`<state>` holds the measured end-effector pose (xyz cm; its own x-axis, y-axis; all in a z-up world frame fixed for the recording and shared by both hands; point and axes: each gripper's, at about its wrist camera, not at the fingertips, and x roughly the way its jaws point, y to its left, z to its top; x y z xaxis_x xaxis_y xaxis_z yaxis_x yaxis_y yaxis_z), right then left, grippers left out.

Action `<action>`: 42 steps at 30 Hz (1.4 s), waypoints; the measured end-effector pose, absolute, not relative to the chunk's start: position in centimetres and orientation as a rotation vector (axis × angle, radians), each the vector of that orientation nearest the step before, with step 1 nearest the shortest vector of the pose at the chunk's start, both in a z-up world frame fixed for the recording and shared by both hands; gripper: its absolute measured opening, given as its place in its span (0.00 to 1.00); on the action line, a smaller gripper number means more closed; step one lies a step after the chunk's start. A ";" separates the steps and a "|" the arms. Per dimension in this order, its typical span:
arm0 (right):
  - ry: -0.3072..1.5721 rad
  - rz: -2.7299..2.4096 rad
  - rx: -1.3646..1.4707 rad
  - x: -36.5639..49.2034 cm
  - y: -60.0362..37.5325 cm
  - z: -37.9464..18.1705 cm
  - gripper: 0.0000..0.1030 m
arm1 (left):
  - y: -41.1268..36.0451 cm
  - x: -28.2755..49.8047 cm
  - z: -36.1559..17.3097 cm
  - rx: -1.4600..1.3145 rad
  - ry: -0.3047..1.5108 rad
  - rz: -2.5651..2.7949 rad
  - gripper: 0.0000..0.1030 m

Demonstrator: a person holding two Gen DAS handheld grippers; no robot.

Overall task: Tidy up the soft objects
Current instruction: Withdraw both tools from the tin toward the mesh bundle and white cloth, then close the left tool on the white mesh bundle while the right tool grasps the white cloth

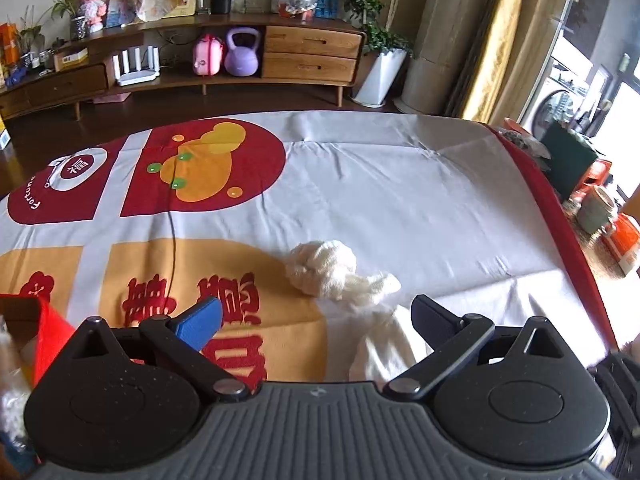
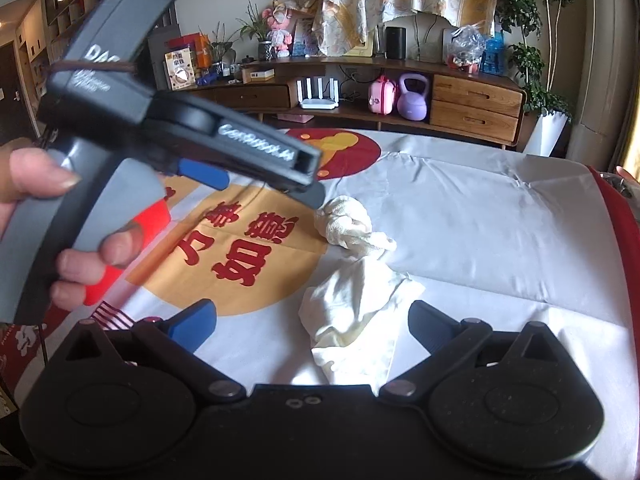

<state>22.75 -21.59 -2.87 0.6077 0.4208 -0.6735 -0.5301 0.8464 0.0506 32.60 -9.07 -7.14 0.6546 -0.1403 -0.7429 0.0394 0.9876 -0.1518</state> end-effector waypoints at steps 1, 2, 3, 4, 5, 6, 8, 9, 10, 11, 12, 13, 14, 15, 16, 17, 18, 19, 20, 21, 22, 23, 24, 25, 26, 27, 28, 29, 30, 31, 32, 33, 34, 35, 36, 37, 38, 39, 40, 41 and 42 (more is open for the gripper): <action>0.739 0.553 -0.161 23.1 -21.5 -3.2 0.98 | -9.2 33.0 -7.4 -0.126 0.847 -0.090 0.98; 0.745 0.553 -0.163 23.4 -21.5 -3.4 0.98 | -9.3 33.4 -7.6 -0.123 0.844 -0.079 0.98; 0.750 0.554 -0.167 23.7 -21.4 -3.7 0.98 | -9.5 33.8 -7.9 -0.117 0.842 -0.071 0.98; 0.754 0.554 -0.172 24.0 -21.3 -3.9 0.98 | -9.7 34.1 -8.1 -0.109 0.841 -0.064 0.98; 0.755 0.551 -0.181 24.3 -21.2 -4.2 0.97 | -9.9 34.5 -8.3 -0.103 0.838 -0.060 0.98; 0.756 0.547 -0.191 24.5 -21.1 -4.4 0.97 | -10.1 34.9 -8.6 -0.098 0.837 -0.060 0.98; 0.755 0.541 -0.208 25.1 -20.9 -4.9 0.97 | -10.4 35.7 -9.2 -0.092 0.842 -0.051 0.98; 0.755 0.535 -0.214 25.3 -20.8 -5.1 0.96 | -10.4 36.1 -9.6 -0.093 0.845 -0.046 0.98; 0.757 0.528 -0.218 25.6 -20.7 -5.3 0.96 | -10.5 36.5 -10.0 -0.095 0.850 -0.042 0.99; 0.759 0.521 -0.219 25.9 -20.7 -5.5 0.95 | -10.6 36.9 -10.3 -0.097 0.856 -0.041 0.98; 0.763 0.516 -0.220 26.2 -20.6 -5.8 0.95 | -10.6 37.3 -10.7 -0.099 0.864 -0.038 0.98; 0.766 0.512 -0.221 26.4 -20.6 -6.0 0.95 | -10.7 37.6 -11.1 -0.099 0.870 -0.032 0.99; 0.769 0.511 -0.223 26.6 -20.6 -6.2 0.95 | -10.7 38.0 -11.4 -0.099 0.875 -0.028 0.98; 0.772 0.510 -0.227 26.8 -20.5 -6.4 0.95 | -10.8 38.3 -11.7 -0.101 0.879 -0.027 0.98; 0.775 0.507 -0.230 26.9 -20.4 -6.6 0.95 | -10.7 38.6 -12.1 -0.103 0.884 -0.024 0.98; 0.778 0.503 -0.231 27.1 -20.4 -6.8 0.95 | -10.7 38.8 -12.4 -0.106 0.888 -0.021 0.98; 0.779 0.501 -0.232 27.2 -20.3 -6.9 0.95 | -10.7 39.1 -12.6 -0.109 0.892 -0.019 0.98; 0.781 0.501 -0.233 27.4 -20.2 -7.1 0.95 | -10.6 39.3 -12.8 -0.111 0.894 -0.018 0.98; 0.784 0.498 -0.236 27.5 -20.1 -7.3 0.94 | -10.6 39.5 -13.1 -0.113 0.897 -0.015 0.98; 0.787 0.493 -0.241 27.6 -20.1 -7.6 0.94 | -10.6 39.8 -13.4 -0.115 0.901 -0.012 0.98; 0.791 0.487 -0.245 27.8 -20.0 -7.8 0.93 | -10.6 40.1 -13.7 -0.119 0.906 -0.015 0.98; 0.796 0.480 -0.249 28.0 -19.9 -8.1 0.92 | -10.6 40.3 -13.9 -0.123 0.910 -0.022 0.98; 0.802 0.475 -0.249 28.1 -19.9 -8.3 0.91 | -10.6 40.5 -14.2 -0.125 0.912 -0.026 0.98; 0.809 0.470 -0.248 28.3 -19.9 -8.5 0.89 | -10.6 40.7 -14.4 -0.126 0.914 -0.023 0.98; 0.814 0.468 -0.244 28.4 -19.9 -8.7 0.88 | -10.6 40.8 -14.7 -0.128 0.918 -0.024 0.98; 0.817 0.464 -0.242 28.5 -19.9 -8.8 0.87 | -10.5 41.0 -14.9 -0.132 0.922 -0.026 0.98; 0.820 0.461 -0.244 28.5 -19.9 -9.0 0.84 | -10.5 41.1 -15.1 -0.133 0.922 -0.027 0.98; 0.823 0.460 -0.247 28.6 -19.9 -9.1 0.81 | -10.5 41.1 -15.3 -0.131 0.923 -0.026 0.98; 0.827 0.460 -0.249 28.6 -19.8 -9.2 0.79 | -10.5 41.2 -15.5 -0.127 0.926 -0.024 0.98; 0.832 0.460 -0.251 28.6 -19.8 -9.4 0.74 | -10.5 41.2 -15.6 -0.125 0.928 -0.020 0.98; 0.839 0.462 -0.250 28.7 -19.8 -9.5 0.71 | -10.4 41.2 -15.8 -0.130 0.928 -0.018 0.98; 0.844 0.462 -0.244 28.7 -19.8 -9.6 0.70 | -10.3 41.2 -15.8 -0.132 0.927 -0.018 0.98; 0.846 0.463 -0.235 28.7 -19.9 -9.7 0.69 | -10.4 41.1 -15.8 -0.129 0.922 -0.020 0.98; 0.847 0.464 -0.225 28.7 -20.0 -9.7 0.69 | -10.4 41.1 -15.8 -0.126 0.919 -0.022 0.98; 0.847 0.465 -0.219 28.7 -20.0 -9.7 0.68 | -10.4 41.1 -15.8 -0.126 0.917 -0.025 0.97; 0.845 0.465 -0.218 28.7 -20.0 -9.7 0.66 | -10.4 41.0 -15.8 -0.126 0.913 -0.028 0.97; 0.843 0.468 -0.218 28.6 -20.0 -9.7 0.63 | -10.4 40.9 -15.8 -0.126 0.907 -0.031 0.93; 0.841 0.469 -0.217 28.5 -20.0 -9.6 0.61 | -10.4 40.9 -15.7 -0.128 0.902 -0.036 0.91; 0.838 0.470 -0.215 28.4 -20.0 -9.6 0.56 | -10.4 40.8 -15.7 -0.128 0.898 -0.042 0.86; 0.837 0.469 -0.213 28.3 -19.9 -9.6 0.54 | -10.4 40.7 -15.6 -0.127 0.894 -0.046 0.81; 0.837 0.468 -0.210 28.3 -19.9 -9.5 0.53 | -10.4 40.6 -15.5 -0.129 0.892 -0.049 0.80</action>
